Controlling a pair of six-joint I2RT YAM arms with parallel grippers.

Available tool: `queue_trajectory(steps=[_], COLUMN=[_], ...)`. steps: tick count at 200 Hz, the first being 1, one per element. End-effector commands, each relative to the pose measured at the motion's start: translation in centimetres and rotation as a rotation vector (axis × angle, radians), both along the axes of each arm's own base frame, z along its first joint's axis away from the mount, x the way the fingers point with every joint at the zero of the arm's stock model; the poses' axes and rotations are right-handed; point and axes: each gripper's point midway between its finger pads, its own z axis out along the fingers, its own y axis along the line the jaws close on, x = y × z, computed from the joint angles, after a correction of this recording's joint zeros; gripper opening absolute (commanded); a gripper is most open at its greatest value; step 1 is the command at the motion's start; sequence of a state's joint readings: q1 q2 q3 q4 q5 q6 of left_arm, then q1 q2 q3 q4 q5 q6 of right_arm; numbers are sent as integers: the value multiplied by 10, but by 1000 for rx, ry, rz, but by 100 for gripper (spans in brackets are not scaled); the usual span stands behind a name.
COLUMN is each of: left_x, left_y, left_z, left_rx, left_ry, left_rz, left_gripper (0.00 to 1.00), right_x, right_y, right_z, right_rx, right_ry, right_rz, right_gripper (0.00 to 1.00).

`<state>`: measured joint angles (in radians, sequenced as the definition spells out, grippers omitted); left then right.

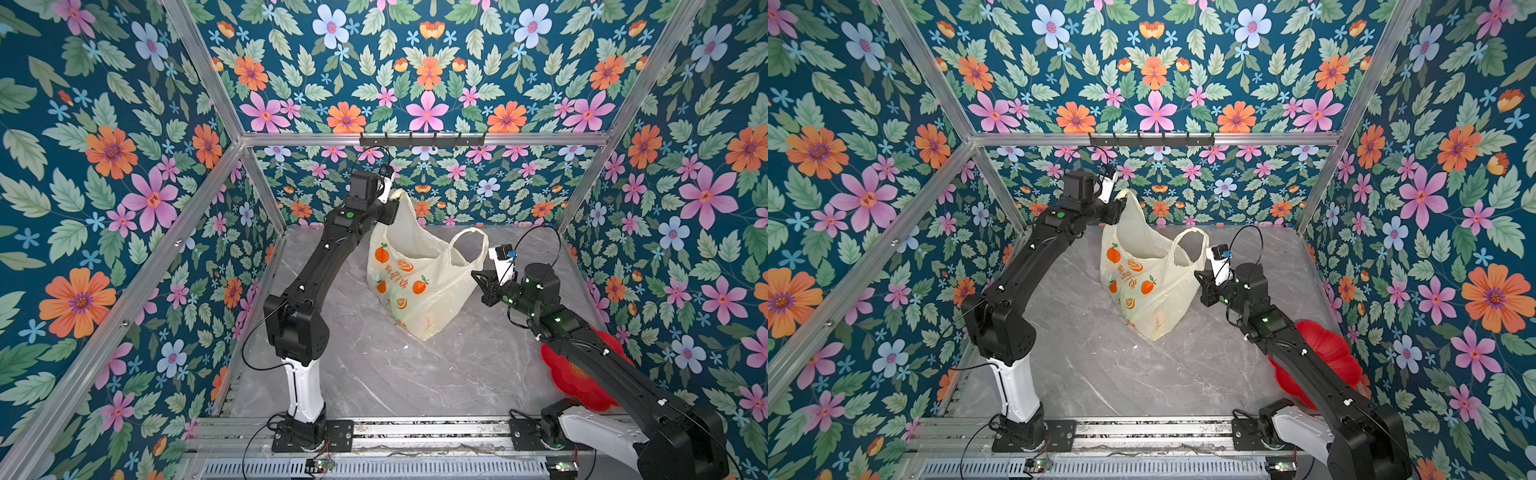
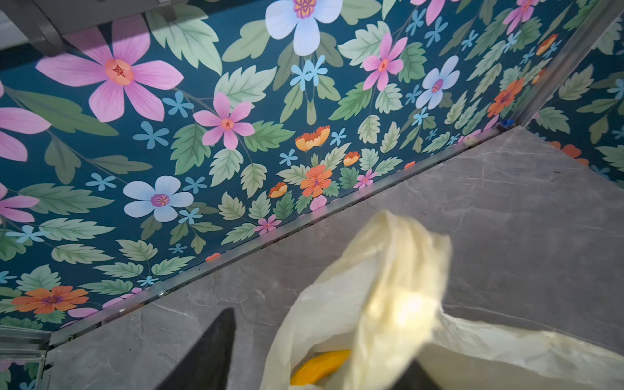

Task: Take fruits out of the plastic bag
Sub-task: Rotate the plastic bag at the center of the table.

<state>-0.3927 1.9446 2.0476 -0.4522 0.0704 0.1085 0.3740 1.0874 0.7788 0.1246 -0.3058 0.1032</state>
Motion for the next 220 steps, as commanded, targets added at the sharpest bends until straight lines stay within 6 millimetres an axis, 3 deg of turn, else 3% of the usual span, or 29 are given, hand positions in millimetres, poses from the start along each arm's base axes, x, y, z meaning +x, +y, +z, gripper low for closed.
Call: queue_trajectory(steps=[1,11,30,71,86,122,154,172,197,220], left_x=[4,4,-2,-52,-76,-122,-159,-175,-189,-199], left_y=[5,10,23,50,47,29,-10,-16,-17,-17], left_z=[13,18,25,46,46,23,21,31,41,44], left_rx=[-44,-71,-128,-341,-429,-530,-554,-617,-714,-740], left_ry=[-30,-43,-63,-33,14,133,158,132,117,100], left_rz=[49,84,159,271,253,241,188,199,205,216], left_gripper=[29,15,0,0,0,0,0,0,0,0], right_x=[5,7,14,41,52,73,71,57,24,-10], right_y=[-3,-6,-12,-28,-28,-26,-42,-53,-64,-42], right_z=[4,5,9,24,29,30,30,35,40,51], right_rx=[-5,-4,10,23,14,8,57,122,178,126], right_ry=[-17,-16,-20,-31,-36,-3,70,122,198,182], right_rz=[-23,-30,-43,-79,-83,-100,-220,-288,-413,-439], right_gripper=[0,0,0,0,0,0,38,59,74,77])
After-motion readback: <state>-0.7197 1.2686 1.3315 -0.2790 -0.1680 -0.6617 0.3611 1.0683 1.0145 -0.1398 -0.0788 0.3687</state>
